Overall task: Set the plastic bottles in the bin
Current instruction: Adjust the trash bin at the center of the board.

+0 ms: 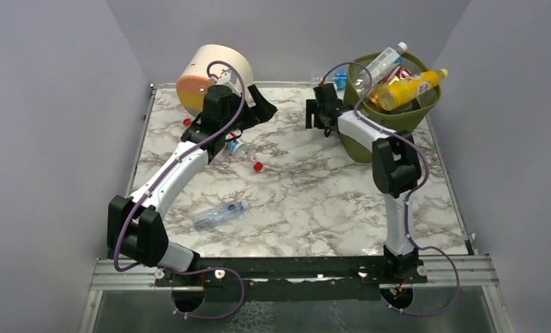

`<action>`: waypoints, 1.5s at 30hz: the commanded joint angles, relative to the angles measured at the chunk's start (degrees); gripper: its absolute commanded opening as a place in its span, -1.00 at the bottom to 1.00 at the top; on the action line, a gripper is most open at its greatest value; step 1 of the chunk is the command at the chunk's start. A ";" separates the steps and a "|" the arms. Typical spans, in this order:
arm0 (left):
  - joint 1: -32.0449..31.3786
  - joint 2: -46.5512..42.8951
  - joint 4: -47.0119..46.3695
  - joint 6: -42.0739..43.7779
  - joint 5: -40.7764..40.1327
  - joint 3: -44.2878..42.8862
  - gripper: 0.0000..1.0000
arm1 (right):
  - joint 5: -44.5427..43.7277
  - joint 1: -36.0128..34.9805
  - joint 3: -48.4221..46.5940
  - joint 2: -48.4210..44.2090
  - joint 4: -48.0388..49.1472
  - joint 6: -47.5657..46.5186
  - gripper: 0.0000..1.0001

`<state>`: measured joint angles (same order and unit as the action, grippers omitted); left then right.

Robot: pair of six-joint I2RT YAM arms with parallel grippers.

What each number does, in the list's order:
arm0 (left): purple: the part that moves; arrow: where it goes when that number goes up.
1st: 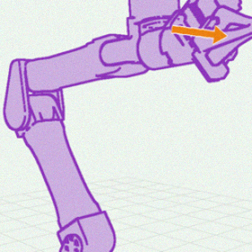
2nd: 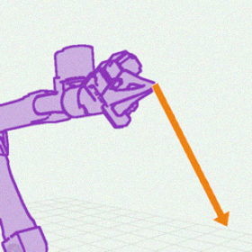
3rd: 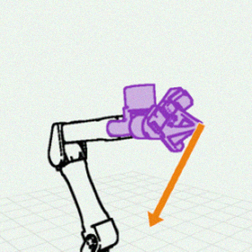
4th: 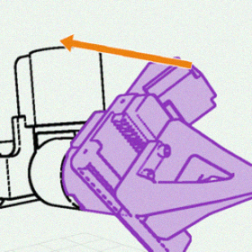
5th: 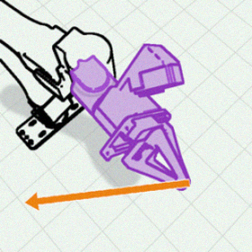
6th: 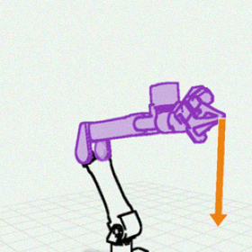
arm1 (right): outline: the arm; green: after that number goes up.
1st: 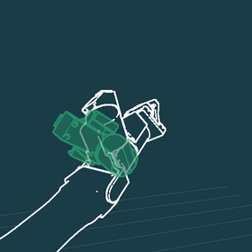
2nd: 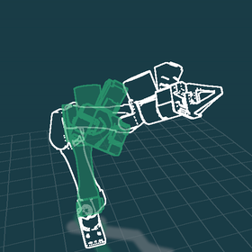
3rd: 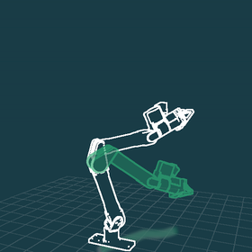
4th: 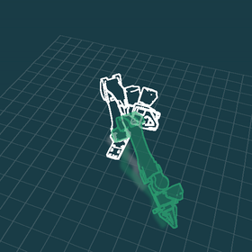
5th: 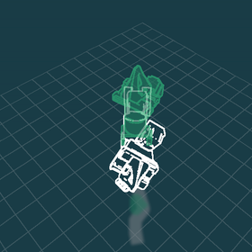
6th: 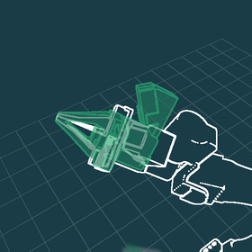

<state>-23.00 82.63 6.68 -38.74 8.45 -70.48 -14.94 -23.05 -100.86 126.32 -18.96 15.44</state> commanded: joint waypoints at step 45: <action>-1.08 -4.35 -3.33 5.58 6.01 12.11 0.98 | -0.28 6.26 -34.38 23.77 20.32 1.04 0.77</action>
<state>-23.77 79.24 5.54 -34.41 12.10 -59.99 -14.06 -17.12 -134.21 147.65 -5.91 17.82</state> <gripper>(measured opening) 0.989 0.881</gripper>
